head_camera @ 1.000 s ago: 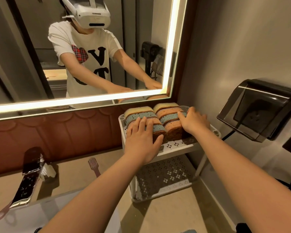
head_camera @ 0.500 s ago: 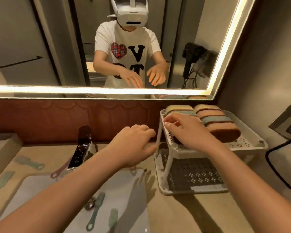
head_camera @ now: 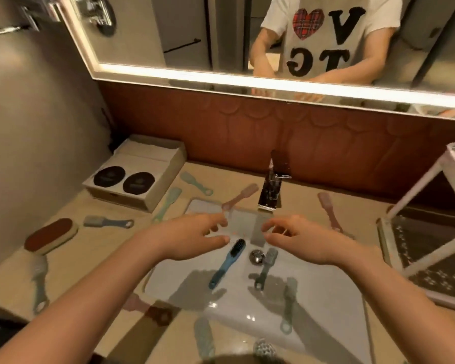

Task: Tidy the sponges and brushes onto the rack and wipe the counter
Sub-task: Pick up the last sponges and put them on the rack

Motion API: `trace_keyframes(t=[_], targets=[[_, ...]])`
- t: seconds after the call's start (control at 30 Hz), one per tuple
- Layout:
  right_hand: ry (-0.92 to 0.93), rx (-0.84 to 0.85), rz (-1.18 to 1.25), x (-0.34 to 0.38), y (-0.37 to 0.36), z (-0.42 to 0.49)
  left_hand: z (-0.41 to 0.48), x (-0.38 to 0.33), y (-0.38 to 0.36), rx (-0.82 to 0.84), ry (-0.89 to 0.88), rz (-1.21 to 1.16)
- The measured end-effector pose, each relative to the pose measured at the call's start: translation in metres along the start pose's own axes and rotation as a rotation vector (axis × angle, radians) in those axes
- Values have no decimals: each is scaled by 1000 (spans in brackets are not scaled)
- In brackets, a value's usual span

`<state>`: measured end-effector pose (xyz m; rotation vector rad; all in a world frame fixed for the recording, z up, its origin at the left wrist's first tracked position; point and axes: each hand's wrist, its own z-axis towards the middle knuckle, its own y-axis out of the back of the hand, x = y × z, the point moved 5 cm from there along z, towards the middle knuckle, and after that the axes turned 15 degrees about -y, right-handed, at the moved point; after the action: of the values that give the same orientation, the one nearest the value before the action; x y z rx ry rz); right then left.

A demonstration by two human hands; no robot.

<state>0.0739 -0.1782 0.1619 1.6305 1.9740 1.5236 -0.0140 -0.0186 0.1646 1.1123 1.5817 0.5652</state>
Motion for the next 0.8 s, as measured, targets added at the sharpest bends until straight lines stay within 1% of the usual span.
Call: trace_keyframes(t=[0.17,0.37,0.43,0.53,0.6,0.67,0.8], targets=[[46,225,76,55,-60,36,-44,93,-23,-15,187,-29],[60,305,42,117,-113,73,-106,209,-51,-60,435,-33],[61,330,-13,135,-132,87,-127,249,-50,-95,506,1],[50,319,-151,150,-153,109,-149,298,-40,-167,617,73],[18,317,-191,157,-164,123,-160,323,-31,-224,707,105],[-10,307,-208,163,-171,136,-170,345,-25,-278,778,83],[-31,226,-324,165,-175,149,-175,380,-15,-349,828,58]])
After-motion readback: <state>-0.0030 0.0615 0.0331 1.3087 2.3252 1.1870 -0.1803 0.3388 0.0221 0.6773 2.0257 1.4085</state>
